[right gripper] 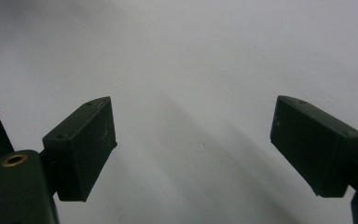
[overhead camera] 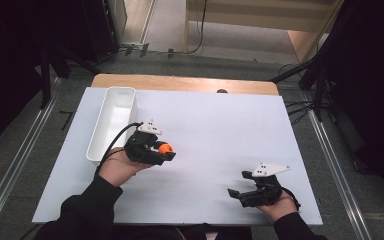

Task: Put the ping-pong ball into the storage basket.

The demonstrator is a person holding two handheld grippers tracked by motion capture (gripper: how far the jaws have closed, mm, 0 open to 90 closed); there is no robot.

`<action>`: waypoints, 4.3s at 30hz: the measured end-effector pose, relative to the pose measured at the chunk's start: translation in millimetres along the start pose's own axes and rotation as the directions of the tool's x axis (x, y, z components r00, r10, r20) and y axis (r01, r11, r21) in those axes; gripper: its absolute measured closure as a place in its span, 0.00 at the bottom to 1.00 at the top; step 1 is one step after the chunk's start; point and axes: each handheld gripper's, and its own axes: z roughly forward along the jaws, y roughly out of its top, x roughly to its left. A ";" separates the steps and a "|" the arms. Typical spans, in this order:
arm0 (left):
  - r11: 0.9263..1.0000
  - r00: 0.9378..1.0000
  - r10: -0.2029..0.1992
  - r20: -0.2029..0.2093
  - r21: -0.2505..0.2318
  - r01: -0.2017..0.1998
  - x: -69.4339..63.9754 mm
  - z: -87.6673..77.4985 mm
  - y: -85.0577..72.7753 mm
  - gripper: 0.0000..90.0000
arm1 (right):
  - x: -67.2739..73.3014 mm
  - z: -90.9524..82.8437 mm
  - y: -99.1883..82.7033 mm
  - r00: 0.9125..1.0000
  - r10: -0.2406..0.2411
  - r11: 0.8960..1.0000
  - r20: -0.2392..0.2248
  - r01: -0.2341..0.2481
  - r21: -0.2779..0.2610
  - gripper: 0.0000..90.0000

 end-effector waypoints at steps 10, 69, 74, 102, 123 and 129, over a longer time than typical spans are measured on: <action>1.000 1.000 0.001 -0.012 0.010 -0.001 5.8 -3.5 9.4 0.56 | -0.3 -0.3 0.1 1.000 0.003 1.000 -0.003 -0.003 0.001 0.14; 0.998 0.994 -0.067 -0.085 -0.012 0.066 43.3 -16.7 26.8 0.56 | 1.7 -0.1 -0.6 1.000 0.003 1.000 -0.009 -0.003 0.014 0.14; 0.997 0.992 -0.076 -0.099 -0.021 0.074 46.0 -20.0 26.3 0.56 | 0.9 -0.3 -0.7 1.000 0.000 1.000 -0.007 0.000 0.008 0.14; 0.992 0.976 -0.124 -0.181 -0.046 0.117 68.0 -40.1 22.1 0.56 | 0.9 0.5 -0.6 1.000 0.004 1.000 -0.012 -0.004 0.013 0.14; 0.982 0.957 -0.182 -0.224 -0.082 0.168 89.5 -50.1 25.0 0.56 | 1.0 0.1 -0.6 1.000 0.002 1.000 -0.011 -0.002 0.008 0.14; 0.980 0.952 -0.196 -0.235 -0.079 0.182 96.0 -49.8 27.4 0.56 | 1.2 0.3 -0.5 1.000 0.002 1.000 -0.012 -0.002 0.009 0.14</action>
